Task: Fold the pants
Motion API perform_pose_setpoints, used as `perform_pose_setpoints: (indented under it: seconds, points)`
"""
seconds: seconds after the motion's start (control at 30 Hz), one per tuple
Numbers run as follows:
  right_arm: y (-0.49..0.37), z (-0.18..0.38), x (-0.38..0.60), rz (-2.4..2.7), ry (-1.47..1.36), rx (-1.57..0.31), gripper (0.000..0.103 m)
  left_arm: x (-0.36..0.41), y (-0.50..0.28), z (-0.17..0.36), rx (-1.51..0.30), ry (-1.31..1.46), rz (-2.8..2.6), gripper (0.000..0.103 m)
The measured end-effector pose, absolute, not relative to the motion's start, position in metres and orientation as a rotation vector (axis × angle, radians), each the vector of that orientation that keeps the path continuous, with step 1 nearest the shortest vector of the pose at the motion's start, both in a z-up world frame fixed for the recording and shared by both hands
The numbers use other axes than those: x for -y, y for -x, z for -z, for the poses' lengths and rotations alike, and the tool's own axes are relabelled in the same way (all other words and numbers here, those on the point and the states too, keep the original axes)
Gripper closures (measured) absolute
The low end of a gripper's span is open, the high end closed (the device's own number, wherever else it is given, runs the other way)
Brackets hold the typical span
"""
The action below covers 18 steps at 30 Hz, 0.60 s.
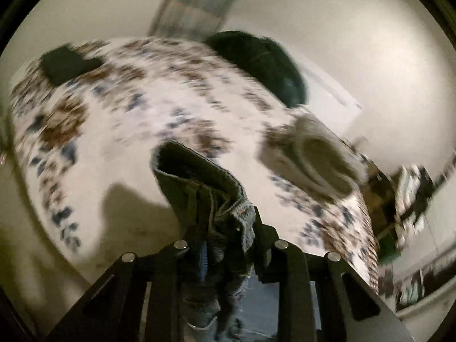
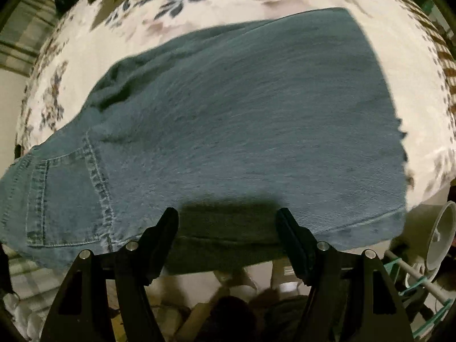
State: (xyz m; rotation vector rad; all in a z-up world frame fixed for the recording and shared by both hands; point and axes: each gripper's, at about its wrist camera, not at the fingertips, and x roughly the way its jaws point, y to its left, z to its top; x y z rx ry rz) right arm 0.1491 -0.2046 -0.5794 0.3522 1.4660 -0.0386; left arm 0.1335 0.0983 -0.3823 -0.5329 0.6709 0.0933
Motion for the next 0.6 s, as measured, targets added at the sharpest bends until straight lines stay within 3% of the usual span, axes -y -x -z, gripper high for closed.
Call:
perform_pose_setpoints:
  seconds: [0.27,0.47,0.6]
  points:
    - [-0.133,0.546,0.298,0.129,-0.452,-1.379,0.030,0.041,-0.143,0.363,-0.713,0.411,0.168,0.084]
    - [-0.116,0.532,0.384,0.228,-0.491,-1.351,0.030,0.148,-0.157,0.414,-0.853,0.270,0.316,0.084]
    - [-0.105,0.537,0.422,0.278,-0.501,-1.359,0.030,0.198,-0.170,0.467,-1.050,0.119,0.320,0.082]
